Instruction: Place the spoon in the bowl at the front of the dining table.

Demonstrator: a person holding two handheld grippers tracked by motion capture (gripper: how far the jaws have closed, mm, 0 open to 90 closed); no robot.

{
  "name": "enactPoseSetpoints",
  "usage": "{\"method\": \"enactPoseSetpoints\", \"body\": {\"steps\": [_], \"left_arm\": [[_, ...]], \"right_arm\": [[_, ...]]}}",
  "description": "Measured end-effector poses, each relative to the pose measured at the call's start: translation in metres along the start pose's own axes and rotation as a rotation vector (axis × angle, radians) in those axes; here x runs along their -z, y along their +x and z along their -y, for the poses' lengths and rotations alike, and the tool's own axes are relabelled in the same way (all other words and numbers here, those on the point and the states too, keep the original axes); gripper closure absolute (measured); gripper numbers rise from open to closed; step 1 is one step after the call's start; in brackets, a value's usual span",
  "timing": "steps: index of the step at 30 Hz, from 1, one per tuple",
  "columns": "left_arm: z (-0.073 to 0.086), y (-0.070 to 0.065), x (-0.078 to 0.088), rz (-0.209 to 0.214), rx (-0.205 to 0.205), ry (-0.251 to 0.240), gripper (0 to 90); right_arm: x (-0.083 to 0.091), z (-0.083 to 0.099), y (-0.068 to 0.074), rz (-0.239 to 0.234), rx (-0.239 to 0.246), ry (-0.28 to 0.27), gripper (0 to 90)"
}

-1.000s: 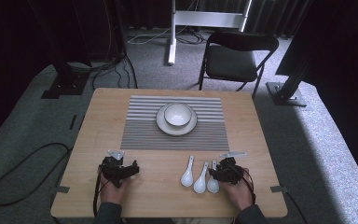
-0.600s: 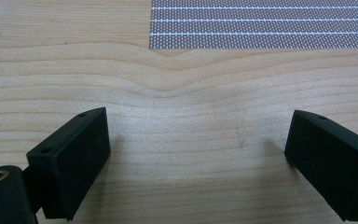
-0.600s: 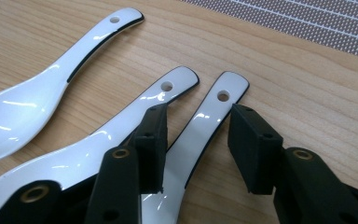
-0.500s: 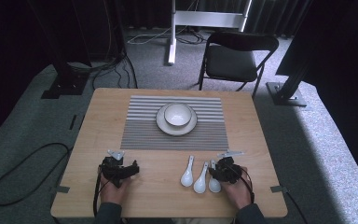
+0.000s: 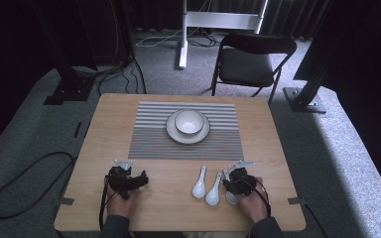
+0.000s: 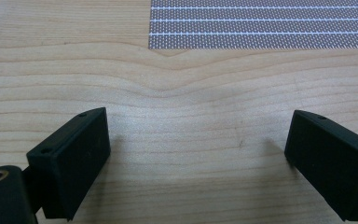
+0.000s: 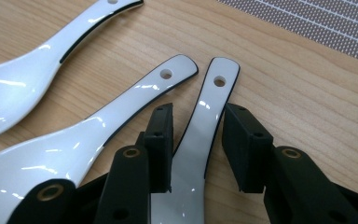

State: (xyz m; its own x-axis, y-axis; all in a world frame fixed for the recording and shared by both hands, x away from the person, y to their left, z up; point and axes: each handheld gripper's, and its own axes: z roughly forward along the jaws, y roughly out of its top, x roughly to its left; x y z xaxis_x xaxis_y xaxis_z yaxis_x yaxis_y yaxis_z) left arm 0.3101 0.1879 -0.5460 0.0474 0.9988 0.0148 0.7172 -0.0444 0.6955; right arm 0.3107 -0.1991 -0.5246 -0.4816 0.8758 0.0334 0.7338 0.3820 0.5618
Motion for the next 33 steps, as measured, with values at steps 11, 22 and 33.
{"method": "enactPoseSetpoints", "body": {"steps": [11, 22, 33], "left_arm": [[0.0001, -0.0007, 0.0001, 0.000, 0.003, 0.000, 7.0], [0.0001, -0.0009, 0.0002, 0.001, 0.002, 0.000, 7.0], [0.0002, -0.0012, 0.0001, 0.002, 0.003, -0.001, 7.0]], "right_arm": [[0.0013, -0.0006, 0.0002, 0.039, 0.008, 0.020, 71.2], [0.0016, -0.0004, -0.0003, 0.044, 0.010, 0.020, 73.6], [0.0008, 0.0010, -0.0001, 0.064, 0.018, -0.006, 74.0]]}}
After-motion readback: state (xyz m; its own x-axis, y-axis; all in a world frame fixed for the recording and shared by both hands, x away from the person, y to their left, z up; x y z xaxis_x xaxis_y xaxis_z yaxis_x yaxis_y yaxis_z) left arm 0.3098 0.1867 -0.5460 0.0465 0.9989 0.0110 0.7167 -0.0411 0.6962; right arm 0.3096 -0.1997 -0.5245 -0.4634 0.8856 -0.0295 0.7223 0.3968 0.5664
